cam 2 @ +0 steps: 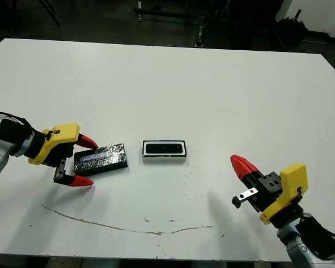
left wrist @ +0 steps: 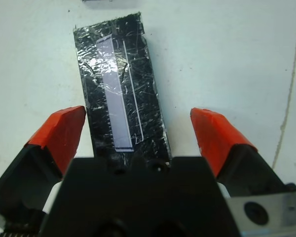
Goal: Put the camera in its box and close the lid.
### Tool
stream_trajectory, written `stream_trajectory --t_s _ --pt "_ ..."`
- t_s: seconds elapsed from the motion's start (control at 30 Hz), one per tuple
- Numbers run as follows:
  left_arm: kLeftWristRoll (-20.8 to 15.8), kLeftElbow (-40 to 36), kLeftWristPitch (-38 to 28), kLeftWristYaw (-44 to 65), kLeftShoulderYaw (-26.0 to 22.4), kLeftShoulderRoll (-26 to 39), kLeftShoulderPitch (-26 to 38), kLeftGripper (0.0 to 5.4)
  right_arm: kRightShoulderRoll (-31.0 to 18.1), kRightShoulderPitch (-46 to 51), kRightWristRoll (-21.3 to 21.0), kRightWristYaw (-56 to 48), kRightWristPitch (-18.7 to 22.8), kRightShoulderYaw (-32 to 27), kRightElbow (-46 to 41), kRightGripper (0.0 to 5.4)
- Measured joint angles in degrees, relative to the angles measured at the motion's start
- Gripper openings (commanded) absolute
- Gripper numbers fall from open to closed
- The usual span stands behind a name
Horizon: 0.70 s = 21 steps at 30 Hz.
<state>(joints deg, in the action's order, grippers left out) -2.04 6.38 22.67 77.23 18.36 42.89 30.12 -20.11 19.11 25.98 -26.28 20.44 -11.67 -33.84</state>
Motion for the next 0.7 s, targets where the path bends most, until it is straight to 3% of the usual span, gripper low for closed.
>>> stream_trajectory --t_s 0.47,0.7 --pt "-0.19 -3.32 5.86 -4.43 -0.39 -0.01 -0.38 3.29 -0.18 -0.28 0.11 -0.01 0.01 -0.17 0.0 0.0" --pt "-0.12 -4.26 5.2 -5.11 -0.39 0.0 -0.66 3.17 -0.2 -0.45 0.44 -0.02 0.0 -0.46 0.04 0.0"
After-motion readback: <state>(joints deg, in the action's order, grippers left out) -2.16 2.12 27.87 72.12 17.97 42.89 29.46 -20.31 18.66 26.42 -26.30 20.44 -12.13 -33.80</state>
